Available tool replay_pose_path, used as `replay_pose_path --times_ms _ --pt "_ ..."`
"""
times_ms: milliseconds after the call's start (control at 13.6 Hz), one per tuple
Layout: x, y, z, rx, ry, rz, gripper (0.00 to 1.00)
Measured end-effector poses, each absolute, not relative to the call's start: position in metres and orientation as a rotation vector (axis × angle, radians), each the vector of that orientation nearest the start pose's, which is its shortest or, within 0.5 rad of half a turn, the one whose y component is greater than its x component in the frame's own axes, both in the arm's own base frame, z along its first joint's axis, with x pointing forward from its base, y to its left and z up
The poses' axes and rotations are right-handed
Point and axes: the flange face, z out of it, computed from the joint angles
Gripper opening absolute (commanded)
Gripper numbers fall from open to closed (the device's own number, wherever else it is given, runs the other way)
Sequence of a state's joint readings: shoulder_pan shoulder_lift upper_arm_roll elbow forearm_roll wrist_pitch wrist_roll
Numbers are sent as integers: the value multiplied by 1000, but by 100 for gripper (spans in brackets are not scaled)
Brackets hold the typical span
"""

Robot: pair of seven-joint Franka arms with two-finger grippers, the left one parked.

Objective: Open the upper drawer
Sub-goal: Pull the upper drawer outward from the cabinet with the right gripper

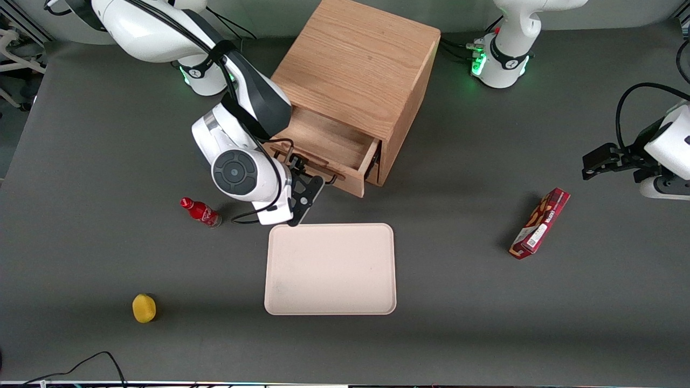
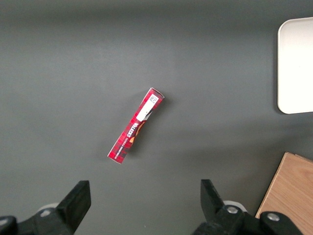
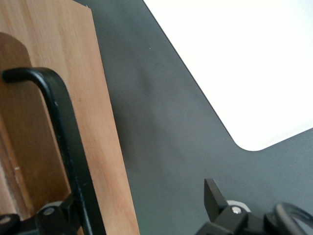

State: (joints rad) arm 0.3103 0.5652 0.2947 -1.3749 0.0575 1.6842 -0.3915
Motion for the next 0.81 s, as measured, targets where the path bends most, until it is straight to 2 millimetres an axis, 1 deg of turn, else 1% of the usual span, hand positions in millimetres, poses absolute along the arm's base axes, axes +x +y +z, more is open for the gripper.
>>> replay_pose_path --times_ms 514,808 --pt "596 347 390 -2612 -1346 336 100" --pt "605 337 390 -2628 -1330 326 100"
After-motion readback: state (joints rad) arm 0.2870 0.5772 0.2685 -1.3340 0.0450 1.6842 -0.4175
